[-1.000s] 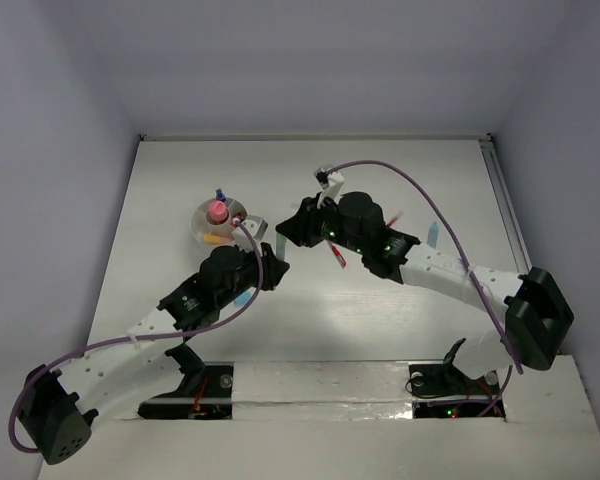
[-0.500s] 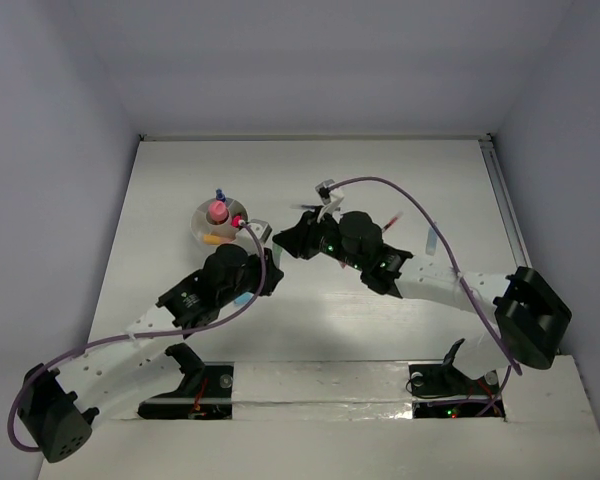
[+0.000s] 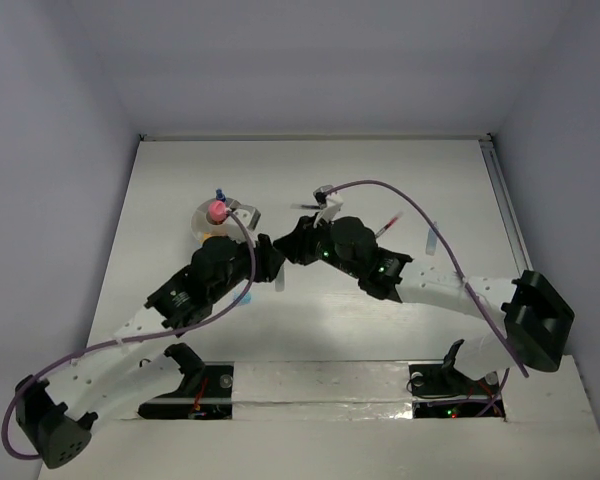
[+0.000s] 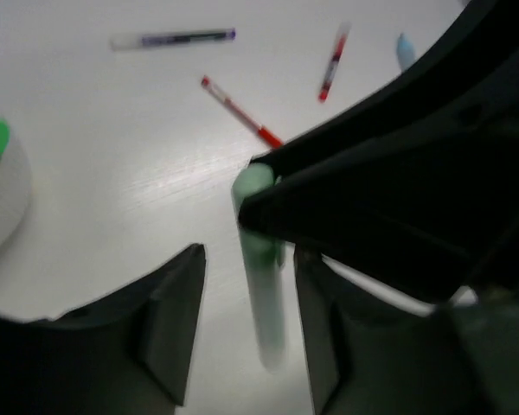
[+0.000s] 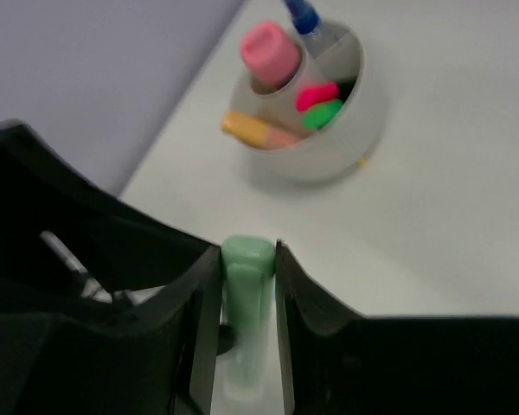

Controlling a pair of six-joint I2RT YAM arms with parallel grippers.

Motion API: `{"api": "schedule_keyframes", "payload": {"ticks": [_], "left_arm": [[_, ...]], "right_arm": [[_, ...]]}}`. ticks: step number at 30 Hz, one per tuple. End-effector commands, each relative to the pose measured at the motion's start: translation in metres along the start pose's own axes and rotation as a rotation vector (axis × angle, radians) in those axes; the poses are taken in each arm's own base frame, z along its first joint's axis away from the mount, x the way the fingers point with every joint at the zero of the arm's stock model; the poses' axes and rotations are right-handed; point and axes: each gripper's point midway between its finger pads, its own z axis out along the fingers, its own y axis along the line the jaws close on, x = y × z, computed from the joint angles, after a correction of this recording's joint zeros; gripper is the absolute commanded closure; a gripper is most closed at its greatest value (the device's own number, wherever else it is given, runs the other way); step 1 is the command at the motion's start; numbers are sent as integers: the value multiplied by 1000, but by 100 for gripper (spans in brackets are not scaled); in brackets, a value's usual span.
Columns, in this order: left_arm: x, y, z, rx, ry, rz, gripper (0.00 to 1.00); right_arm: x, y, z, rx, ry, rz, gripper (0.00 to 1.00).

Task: Sort the stationery into containers
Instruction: Close the pen cap on the pen, then place the pen in the storage box.

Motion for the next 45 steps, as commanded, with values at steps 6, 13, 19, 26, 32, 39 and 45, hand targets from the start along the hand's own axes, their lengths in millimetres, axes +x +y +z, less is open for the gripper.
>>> {"api": "schedule_keyframes", "payload": {"ticks": [6,13,19,26,32,39,45], "left_arm": [[-131,-16,-98,59,-509,-122,27],[-140,15,-158,-54,-632,-139,16],[-141,36,-182,-137,-702,-139,13],[-131,59,-197,-210,-769,-187,6],[-131,64,-202,-231,-789,-194,2],[-132,62,-195,-233,-772,-167,1],[-133,63,-192,-246,-768,-153,1]], "right_arm": [[-32,-32,-5,242,-8,-121,100],[-57,-6,44,147,-42,-177,100],[-72,21,96,22,-113,-182,100],[-96,31,134,-4,-262,-255,100],[-92,31,156,-14,-361,-297,100],[-81,28,171,-7,-428,-351,100],[-73,29,173,-1,-454,-379,100]]}}
